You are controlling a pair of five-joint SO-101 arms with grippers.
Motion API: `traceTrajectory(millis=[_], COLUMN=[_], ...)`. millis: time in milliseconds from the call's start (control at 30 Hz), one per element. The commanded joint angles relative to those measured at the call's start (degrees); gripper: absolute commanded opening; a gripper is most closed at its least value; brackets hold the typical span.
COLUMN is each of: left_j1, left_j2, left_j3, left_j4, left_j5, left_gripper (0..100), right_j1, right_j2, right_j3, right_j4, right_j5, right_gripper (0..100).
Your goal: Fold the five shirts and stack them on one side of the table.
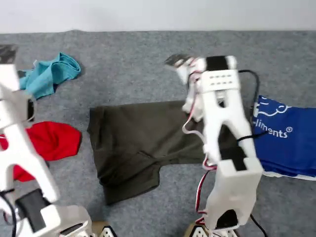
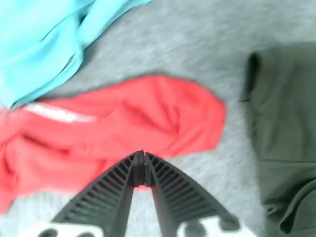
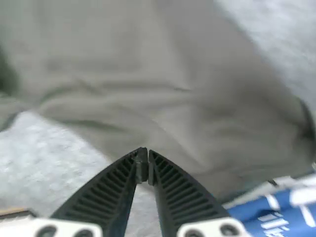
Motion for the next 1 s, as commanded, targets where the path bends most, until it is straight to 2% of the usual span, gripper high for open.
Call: traceTrajectory(millis=[0, 200, 367, 633, 967], left_j1=[-7.6, -16.3, -16.8, -16.9, -20.0], left_j2=[-3.7, -3.7, -4.0, -4.0, -3.7], left_j3=[2.4, 8.9, 12.7, 13.9, 14.2], left_j4=[0.2, -6.6, -7.5, -10.4, -11.5], left_j5=[-1.5, -3.7, -4.7, -4.7, -4.7], left_gripper=[1, 1, 1, 1, 1], right_j1=[-8.0, -25.4, -34.0, -42.3, -43.6], right_j2=[-8.7, -14.9, -11.9, -8.0, 2.1], right_j3=[8.8, 17.5, 17.3, 14.2, 6.4], right_j4=[2.4, 2.2, -0.2, -2.4, -8.0], right_j5=[0.6, 0.6, 0.6, 0.5, 0.5], right_gripper=[1.5, 16.8, 18.9, 19.0, 19.1])
